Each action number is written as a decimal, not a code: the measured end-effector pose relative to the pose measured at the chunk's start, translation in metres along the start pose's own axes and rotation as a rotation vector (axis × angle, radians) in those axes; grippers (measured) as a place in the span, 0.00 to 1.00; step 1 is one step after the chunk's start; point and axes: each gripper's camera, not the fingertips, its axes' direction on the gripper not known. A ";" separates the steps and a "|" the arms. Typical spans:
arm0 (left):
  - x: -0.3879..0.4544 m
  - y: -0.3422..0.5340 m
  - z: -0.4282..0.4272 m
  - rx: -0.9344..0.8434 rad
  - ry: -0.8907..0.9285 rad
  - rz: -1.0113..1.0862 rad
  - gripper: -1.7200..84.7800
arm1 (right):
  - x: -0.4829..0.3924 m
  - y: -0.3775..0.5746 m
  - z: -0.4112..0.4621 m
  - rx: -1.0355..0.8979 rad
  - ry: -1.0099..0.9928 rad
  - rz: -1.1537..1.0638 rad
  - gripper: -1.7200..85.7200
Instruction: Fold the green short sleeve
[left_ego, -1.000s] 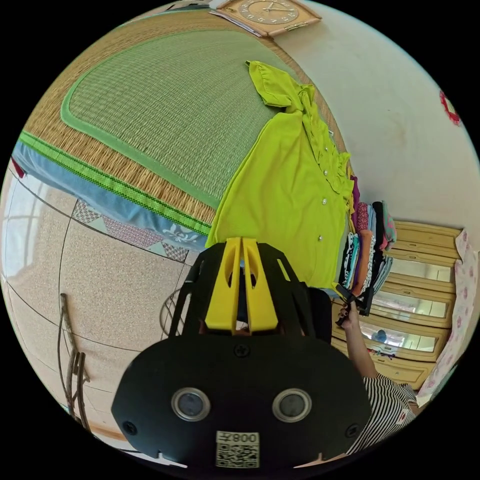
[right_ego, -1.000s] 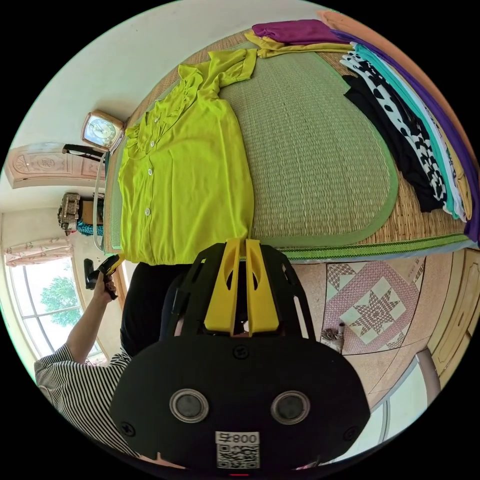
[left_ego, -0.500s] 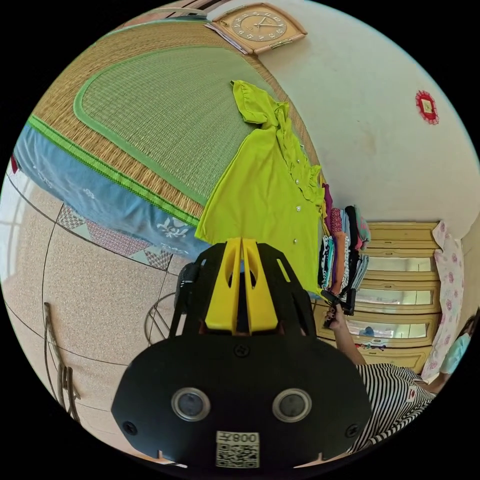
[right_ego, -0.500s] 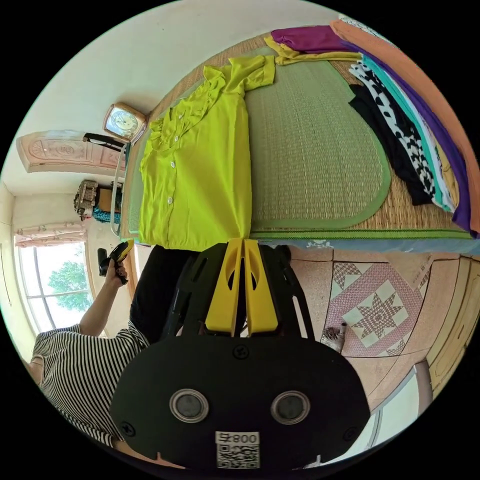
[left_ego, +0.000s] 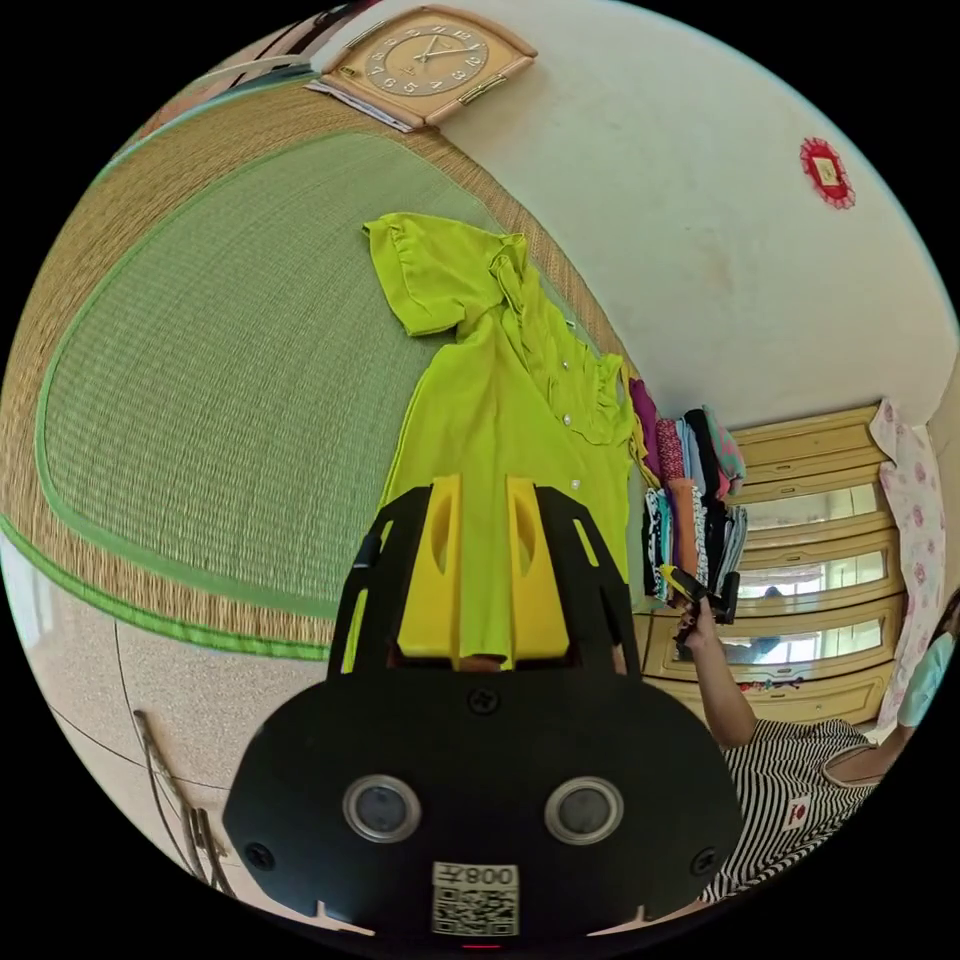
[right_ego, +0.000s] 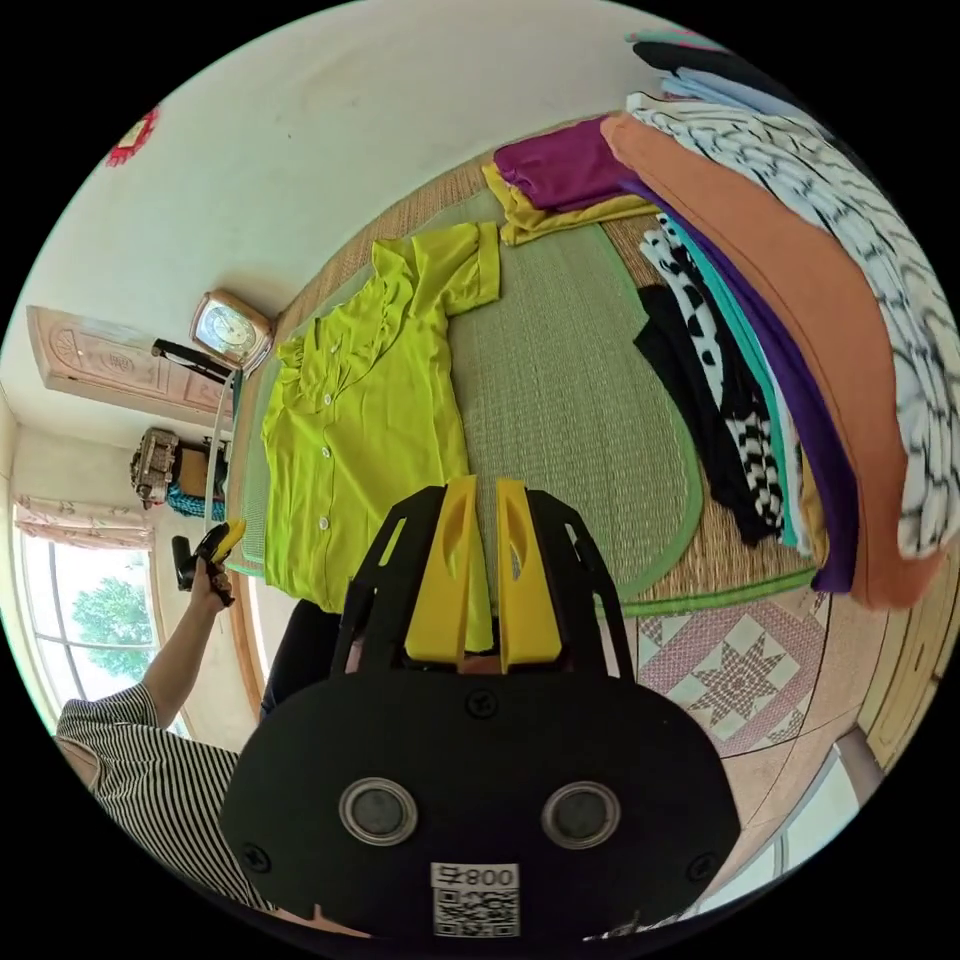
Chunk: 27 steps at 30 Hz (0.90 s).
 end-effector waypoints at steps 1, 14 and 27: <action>0.008 -0.019 0.007 -0.012 -0.042 0.015 0.11 | -0.011 -0.024 0.006 -0.001 0.036 -0.028 0.07; 0.092 -0.142 0.112 -0.245 -0.658 0.330 0.11 | -0.126 -0.188 0.146 -0.183 0.500 -0.563 0.10; 0.128 -0.135 0.101 -0.191 -0.595 0.314 0.06 | -0.149 -0.152 0.143 -0.174 0.473 -0.506 0.05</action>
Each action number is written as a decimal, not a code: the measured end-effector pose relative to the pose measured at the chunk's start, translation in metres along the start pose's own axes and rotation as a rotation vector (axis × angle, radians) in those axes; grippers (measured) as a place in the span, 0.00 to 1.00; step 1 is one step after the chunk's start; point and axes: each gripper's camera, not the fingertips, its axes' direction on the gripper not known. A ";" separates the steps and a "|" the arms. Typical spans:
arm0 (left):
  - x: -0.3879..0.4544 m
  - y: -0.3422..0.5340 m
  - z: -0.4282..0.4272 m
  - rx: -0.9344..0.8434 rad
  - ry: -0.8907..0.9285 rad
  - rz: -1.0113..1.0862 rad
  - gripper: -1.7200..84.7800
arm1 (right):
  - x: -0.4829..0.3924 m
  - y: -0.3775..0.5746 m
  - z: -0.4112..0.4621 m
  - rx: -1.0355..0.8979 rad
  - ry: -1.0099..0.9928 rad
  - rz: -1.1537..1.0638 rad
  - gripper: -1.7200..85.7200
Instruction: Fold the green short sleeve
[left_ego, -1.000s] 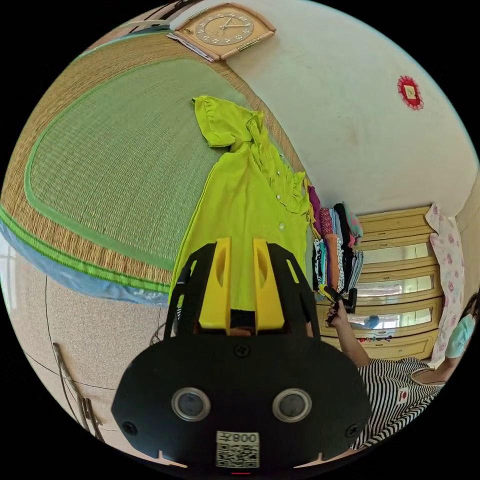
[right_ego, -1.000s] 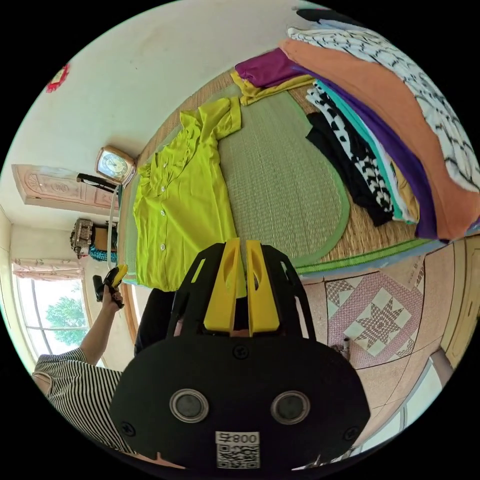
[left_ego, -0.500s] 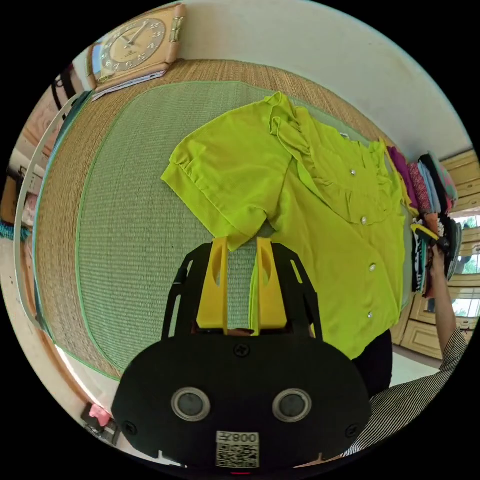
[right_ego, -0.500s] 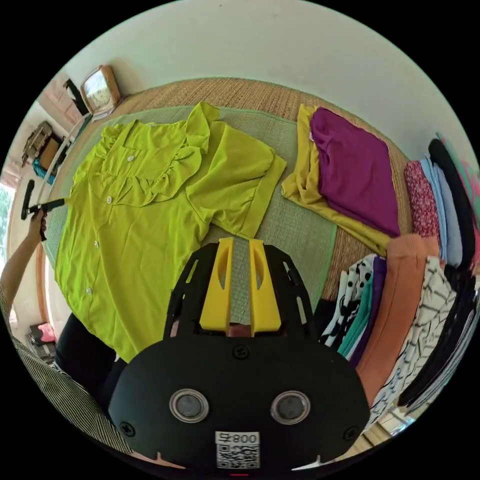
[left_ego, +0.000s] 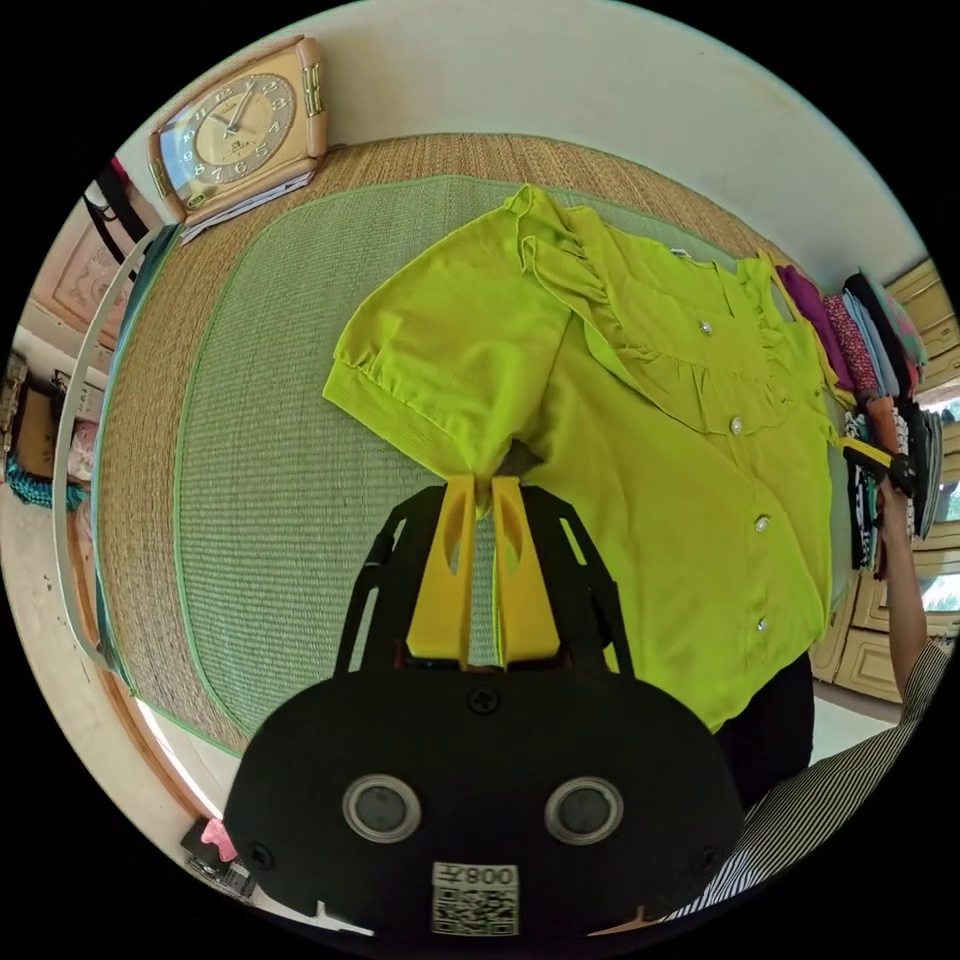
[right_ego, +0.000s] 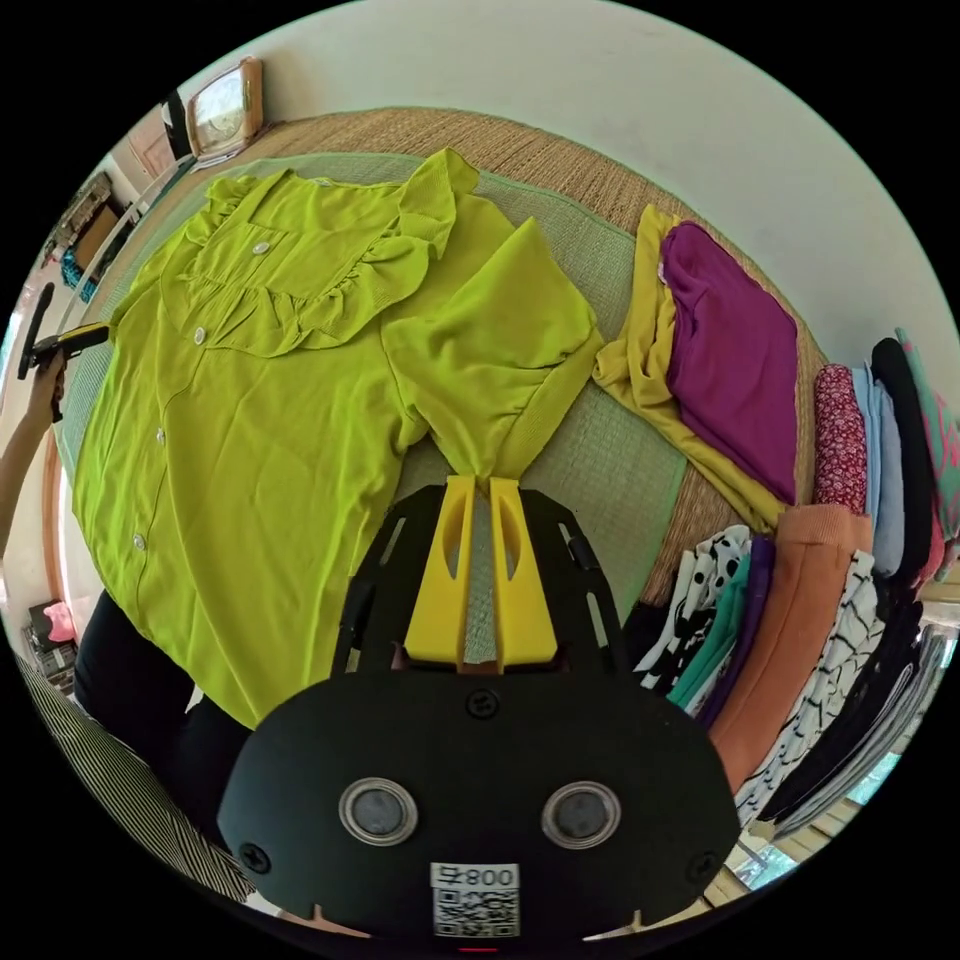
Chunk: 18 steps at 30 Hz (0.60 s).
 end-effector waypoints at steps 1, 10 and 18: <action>0.002 0.002 0.002 -0.019 -0.004 0.006 0.06 | -0.004 0.004 0.004 -0.015 -0.029 0.006 0.05; -0.011 0.015 -0.033 0.126 0.108 -0.092 0.10 | 0.027 0.014 -0.019 0.082 -0.146 0.188 0.04; -0.024 -0.026 -0.041 0.224 0.232 -0.107 0.11 | 0.077 -0.038 -0.021 0.185 -0.181 0.277 0.06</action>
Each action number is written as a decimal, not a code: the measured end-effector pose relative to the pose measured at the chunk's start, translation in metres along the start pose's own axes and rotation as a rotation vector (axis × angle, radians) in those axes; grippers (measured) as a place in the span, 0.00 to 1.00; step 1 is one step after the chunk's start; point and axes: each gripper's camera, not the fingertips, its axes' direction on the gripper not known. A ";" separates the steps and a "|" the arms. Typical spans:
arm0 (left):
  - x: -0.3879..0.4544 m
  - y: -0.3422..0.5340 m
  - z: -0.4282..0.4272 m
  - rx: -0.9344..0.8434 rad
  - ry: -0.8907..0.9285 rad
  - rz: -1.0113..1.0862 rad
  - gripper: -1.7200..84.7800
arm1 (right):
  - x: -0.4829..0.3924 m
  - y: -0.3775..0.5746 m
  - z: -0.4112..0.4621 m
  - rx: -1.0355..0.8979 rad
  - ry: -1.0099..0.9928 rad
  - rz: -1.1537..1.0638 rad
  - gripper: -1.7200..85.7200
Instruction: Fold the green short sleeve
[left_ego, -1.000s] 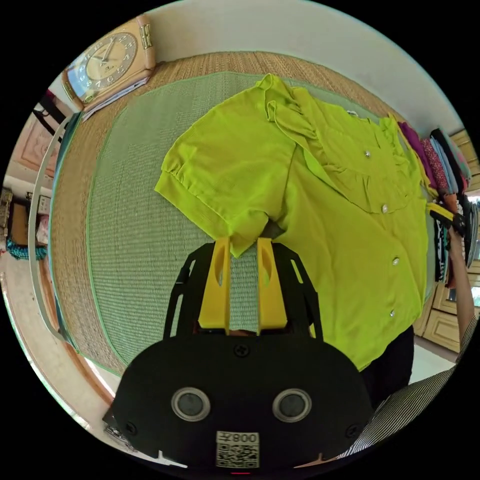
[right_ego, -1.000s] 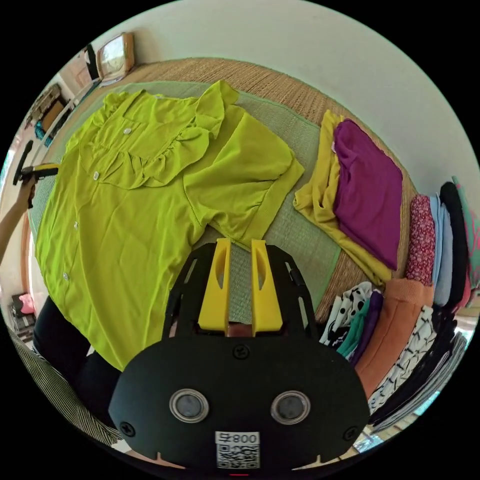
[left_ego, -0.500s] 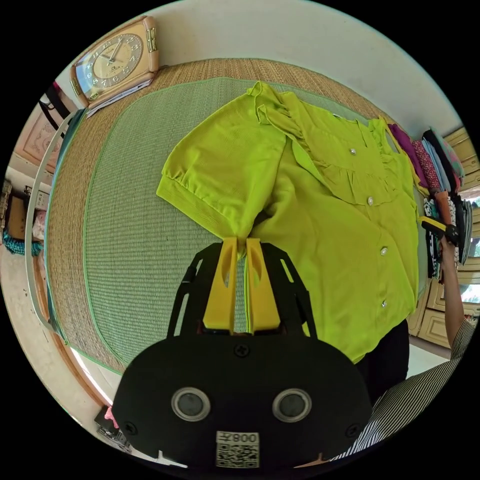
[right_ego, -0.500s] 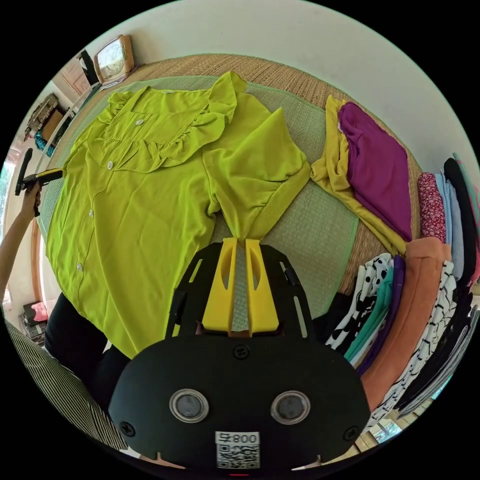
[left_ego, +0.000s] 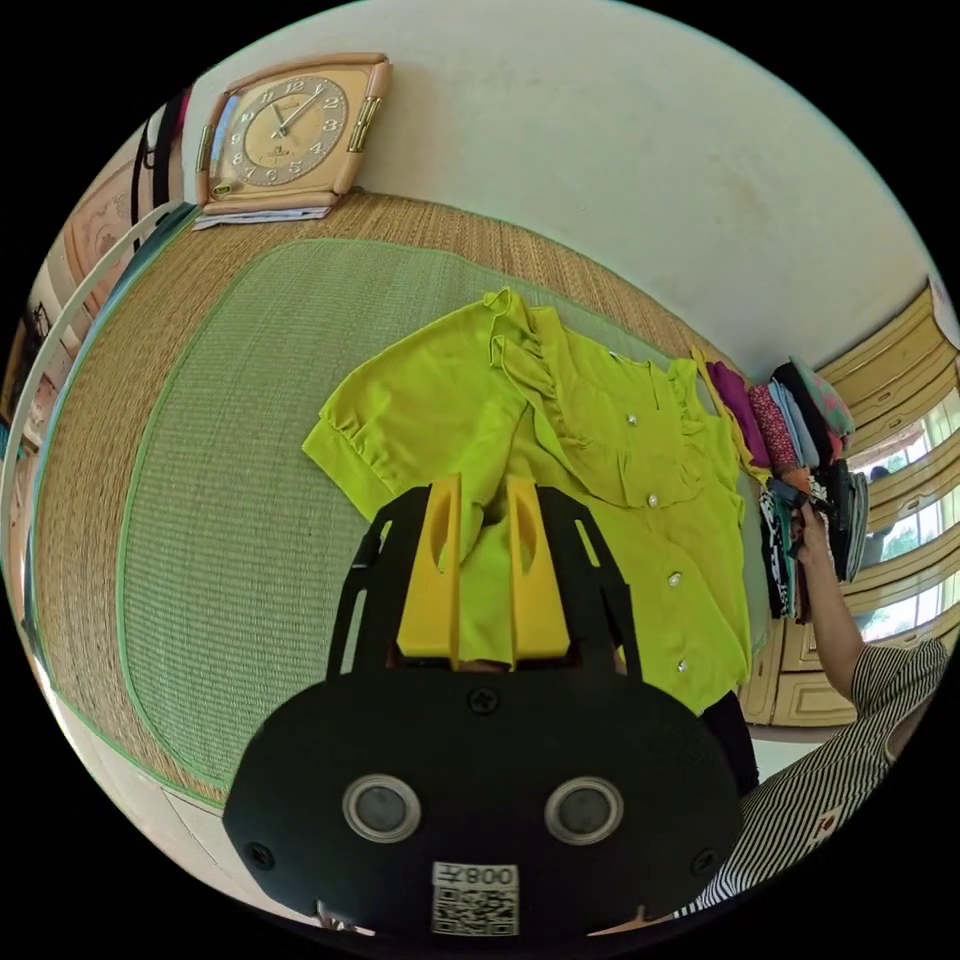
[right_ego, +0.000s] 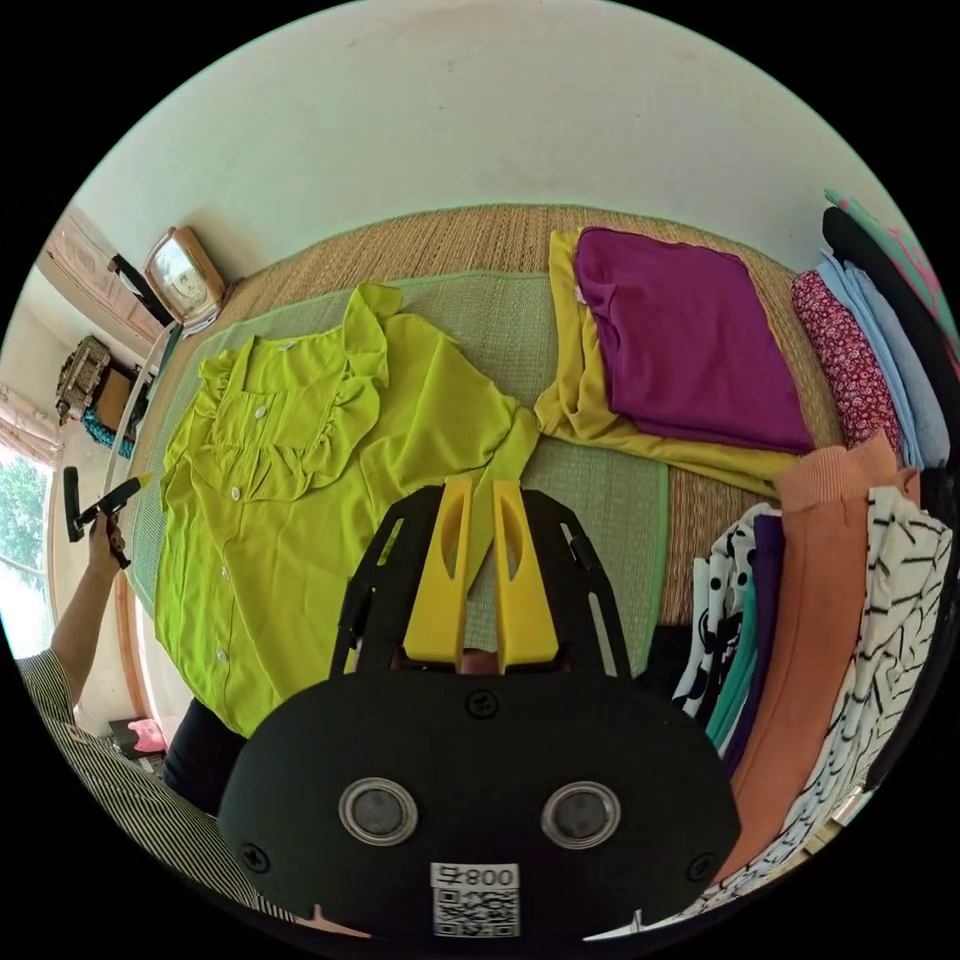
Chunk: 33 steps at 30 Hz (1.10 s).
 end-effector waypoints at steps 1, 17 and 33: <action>0.001 -0.013 0.006 -0.005 -0.011 -0.005 0.10 | -0.001 -0.014 0.006 0.003 -0.003 -0.003 0.05; -0.041 -0.060 0.039 -0.056 -0.076 -0.144 0.03 | 0.034 -0.002 0.055 -0.025 0.120 0.174 0.02; 0.022 -0.135 0.055 0.076 0.188 0.140 0.04 | -0.073 -0.063 0.025 0.227 -0.142 -0.101 0.03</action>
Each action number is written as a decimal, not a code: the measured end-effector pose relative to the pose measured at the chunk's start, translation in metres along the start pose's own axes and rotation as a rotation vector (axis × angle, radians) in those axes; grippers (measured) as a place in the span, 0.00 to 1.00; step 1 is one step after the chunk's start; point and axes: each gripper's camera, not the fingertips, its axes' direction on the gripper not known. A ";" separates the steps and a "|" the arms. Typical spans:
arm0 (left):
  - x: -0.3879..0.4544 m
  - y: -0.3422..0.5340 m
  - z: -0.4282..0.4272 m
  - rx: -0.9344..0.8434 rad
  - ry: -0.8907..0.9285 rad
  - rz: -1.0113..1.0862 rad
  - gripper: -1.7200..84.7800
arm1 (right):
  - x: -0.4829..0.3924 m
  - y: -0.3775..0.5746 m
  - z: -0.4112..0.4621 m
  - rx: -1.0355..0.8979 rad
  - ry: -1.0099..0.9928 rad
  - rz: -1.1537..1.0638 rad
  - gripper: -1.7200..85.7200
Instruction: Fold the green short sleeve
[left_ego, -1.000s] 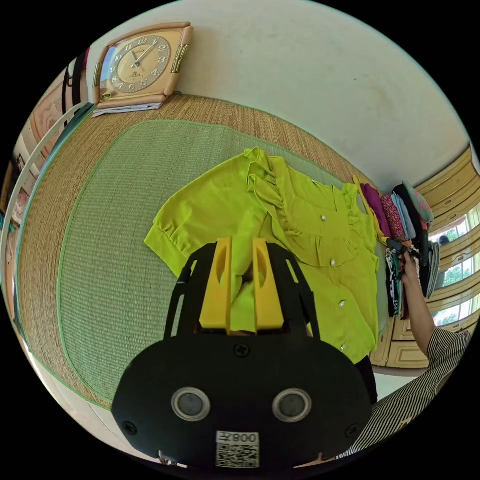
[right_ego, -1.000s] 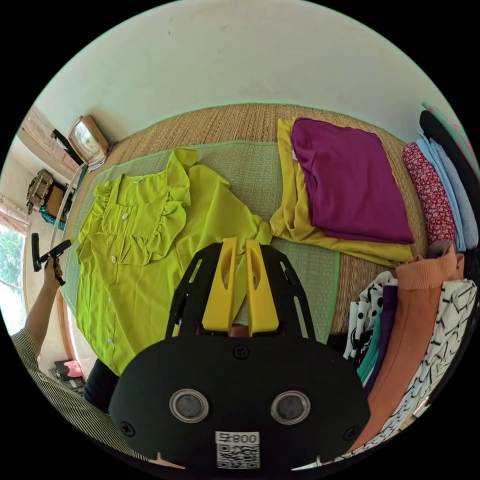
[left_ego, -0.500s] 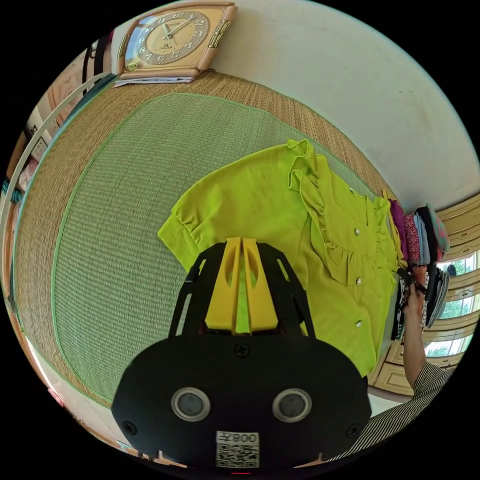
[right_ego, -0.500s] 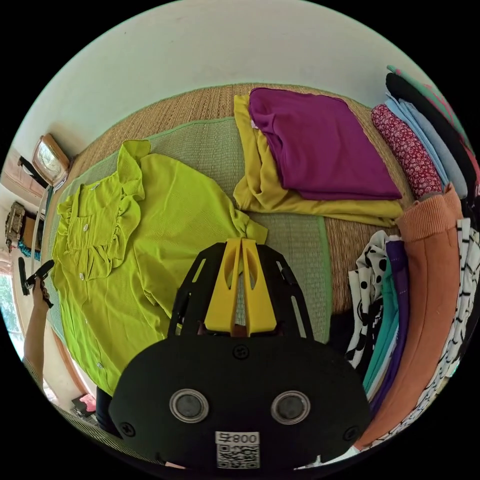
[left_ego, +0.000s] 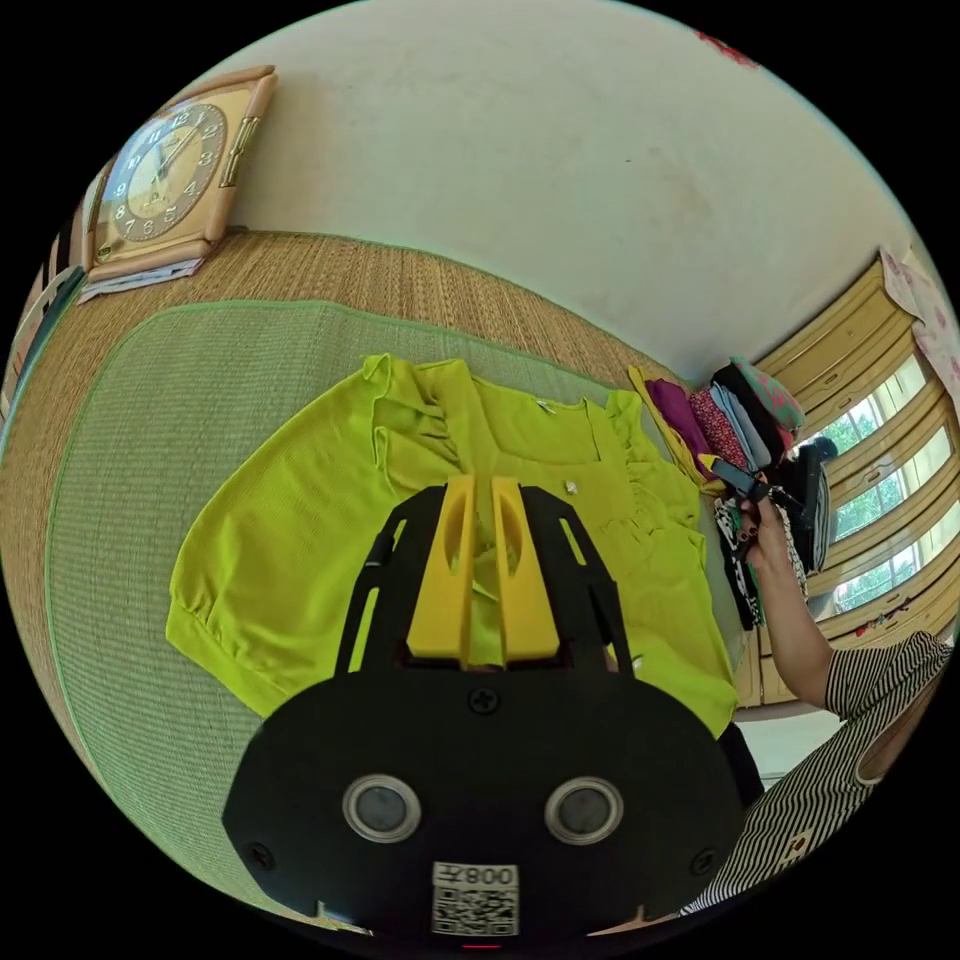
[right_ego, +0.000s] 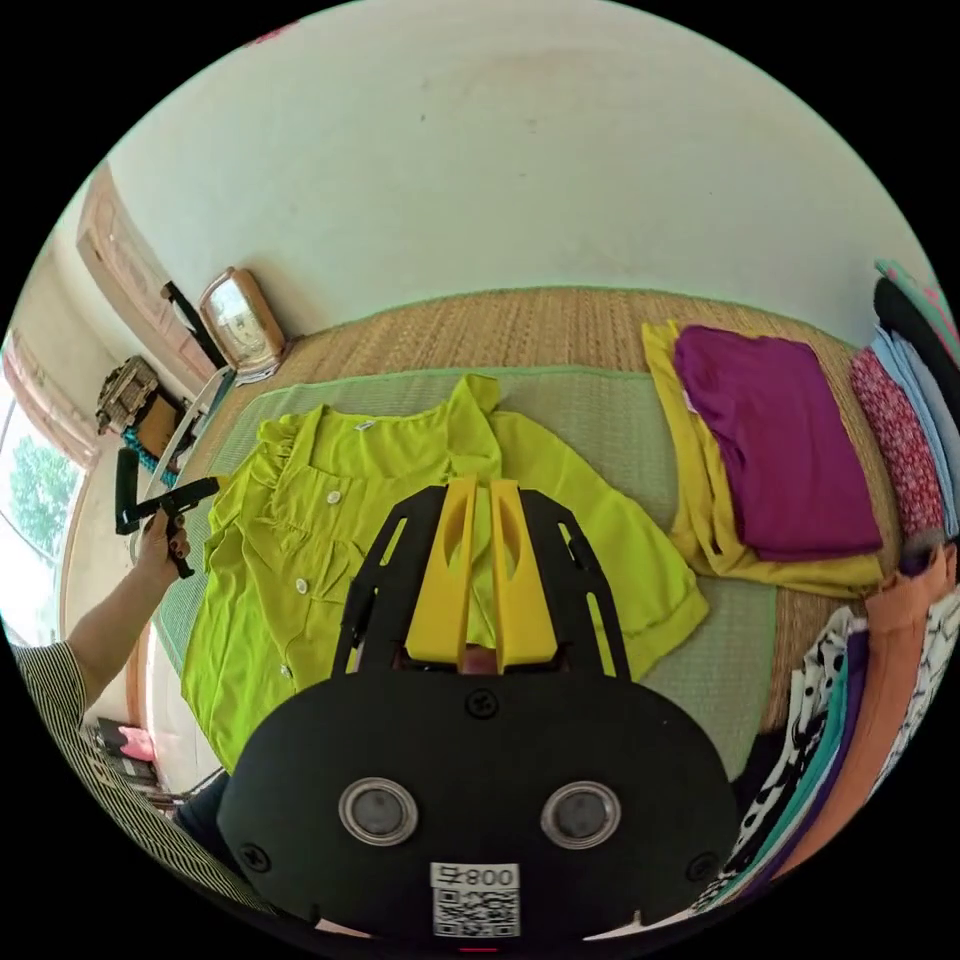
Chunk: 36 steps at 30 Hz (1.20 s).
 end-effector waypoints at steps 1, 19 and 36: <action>0.000 -0.011 0.012 -0.017 0.008 0.006 0.04 | -0.008 -0.017 0.016 -0.018 -0.010 -0.035 0.03; -0.037 -0.069 0.095 -0.044 -0.002 -0.058 0.02 | 0.074 -0.036 0.118 -0.153 -0.020 0.069 0.02; -0.031 -0.085 0.125 -0.005 -0.012 0.004 0.02 | 0.077 -0.029 0.096 -0.073 -0.017 0.010 0.02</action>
